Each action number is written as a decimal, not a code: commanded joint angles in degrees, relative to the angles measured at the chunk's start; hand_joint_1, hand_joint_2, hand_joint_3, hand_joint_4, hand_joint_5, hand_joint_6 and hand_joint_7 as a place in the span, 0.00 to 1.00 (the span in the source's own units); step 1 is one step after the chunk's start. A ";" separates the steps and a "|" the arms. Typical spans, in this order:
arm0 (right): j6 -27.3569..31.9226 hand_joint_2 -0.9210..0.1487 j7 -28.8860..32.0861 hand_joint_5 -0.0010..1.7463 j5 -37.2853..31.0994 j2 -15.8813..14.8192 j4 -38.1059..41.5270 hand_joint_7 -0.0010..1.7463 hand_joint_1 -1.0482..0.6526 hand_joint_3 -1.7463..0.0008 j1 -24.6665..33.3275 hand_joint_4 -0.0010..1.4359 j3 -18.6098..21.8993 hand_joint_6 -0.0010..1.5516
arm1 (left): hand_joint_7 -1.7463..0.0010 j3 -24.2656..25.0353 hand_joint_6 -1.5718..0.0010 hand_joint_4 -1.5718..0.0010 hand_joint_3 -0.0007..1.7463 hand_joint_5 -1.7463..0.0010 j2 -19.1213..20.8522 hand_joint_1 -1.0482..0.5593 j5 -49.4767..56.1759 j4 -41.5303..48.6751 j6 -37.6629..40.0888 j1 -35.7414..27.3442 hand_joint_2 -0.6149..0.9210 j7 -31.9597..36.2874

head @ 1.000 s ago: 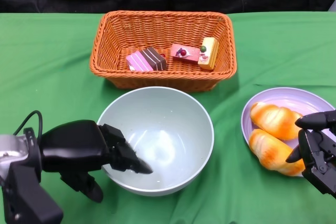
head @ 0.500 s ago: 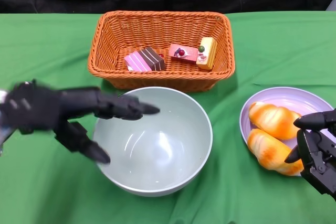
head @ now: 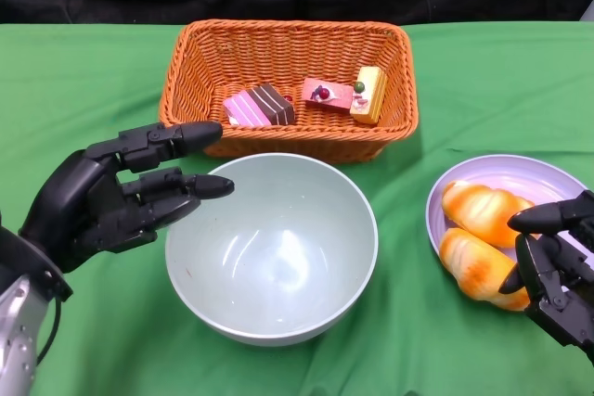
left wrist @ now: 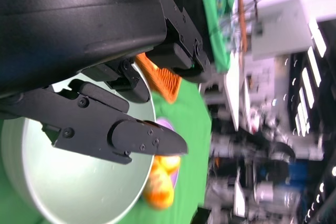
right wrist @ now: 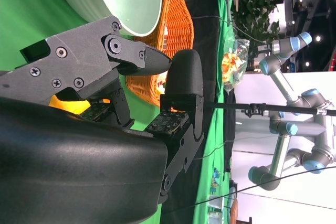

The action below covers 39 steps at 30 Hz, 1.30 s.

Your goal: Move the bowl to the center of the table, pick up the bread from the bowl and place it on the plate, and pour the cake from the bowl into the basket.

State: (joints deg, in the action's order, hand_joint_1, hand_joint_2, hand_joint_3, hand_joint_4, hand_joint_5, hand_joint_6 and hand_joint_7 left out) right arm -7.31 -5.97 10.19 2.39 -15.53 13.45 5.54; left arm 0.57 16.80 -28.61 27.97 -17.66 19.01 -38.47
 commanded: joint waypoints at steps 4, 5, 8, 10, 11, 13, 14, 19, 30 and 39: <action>-0.35 0.14 0.57 0.93 -1.35 -1.32 0.55 0.69 0.55 0.62 -0.33 0.47 0.28 0.44 | 0.46 5.67 0.51 0.61 0.33 0.13 -2.33 0.67 3.93 6.87 -7.05 1.50 1.00 0.74; -0.28 0.14 0.66 0.92 -1.50 -1.34 0.60 0.69 0.55 0.62 -0.35 0.47 0.27 0.44 | 0.39 6.29 0.53 0.61 0.35 0.10 -2.47 0.68 4.24 8.88 -8.36 2.37 1.00 -0.25; -1.43 0.14 0.41 0.92 -2.50 -1.77 1.63 0.68 0.55 0.63 -0.56 0.48 0.36 0.45 | 0.30 7.65 0.55 0.59 0.36 0.06 -2.52 0.68 5.44 13.74 -11.81 4.48 0.99 -1.91; -2.30 0.14 0.50 0.92 -3.50 -2.09 2.39 0.68 0.55 0.63 -0.78 0.48 0.45 0.45 | 0.26 8.38 0.56 0.58 0.36 0.06 -2.52 0.69 6.36 16.16 -13.98 5.60 0.99 -2.52; -2.65 0.14 0.70 0.91 -4.15 -2.24 2.67 0.67 0.55 0.64 -0.87 0.48 0.46 0.45 | 0.24 8.69 0.57 0.57 0.37 0.05 -2.52 0.68 6.74 17.10 -14.82 6.05 0.98 -2.81; -3.20 0.13 0.97 0.91 -5.19 -2.55 3.13 0.66 0.56 0.65 -0.88 0.48 0.54 0.46 | 0.21 9.25 0.58 0.56 0.39 0.04 -2.40 0.67 6.98 18.50 -15.29 6.80 0.98 -3.44; -3.34 0.13 0.99 0.90 -5.35 -2.59 3.27 0.66 0.56 0.65 -0.89 0.48 0.58 0.46 | 0.20 9.49 0.58 0.56 0.40 0.04 -2.40 0.67 7.02 18.97 -15.36 7.05 0.97 -3.68; -4.77 0.13 1.69 0.90 -7.55 -3.23 4.26 0.65 0.56 0.67 -1.13 0.48 0.64 0.46 | 0.16 10.21 0.59 0.54 0.45 0.01 -2.22 0.67 7.21 21.06 -16.11 8.28 0.95 -5.64; -8.67 0.14 2.10 0.88 -8.97 -4.01 7.80 0.65 0.56 0.66 -2.06 0.51 1.04 0.48 | 0.13 11.38 0.58 0.51 0.51 0.00 -2.57 0.66 8.94 24.75 -18.33 9.65 0.90 -5.92; -12.17 0.19 1.76 0.87 -10.15 -5.14 10.09 0.66 0.54 0.62 -2.51 0.53 0.73 0.48 | 0.10 11.58 0.57 0.48 0.63 0.00 -3.05 0.65 10.01 26.08 -19.63 10.05 0.81 -6.48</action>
State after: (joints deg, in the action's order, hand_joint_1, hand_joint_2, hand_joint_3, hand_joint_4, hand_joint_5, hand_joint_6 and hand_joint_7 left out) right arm -18.59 -3.96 -0.25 -1.55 -5.73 11.34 6.04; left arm 11.50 13.30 -18.63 53.61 -36.55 28.36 -44.37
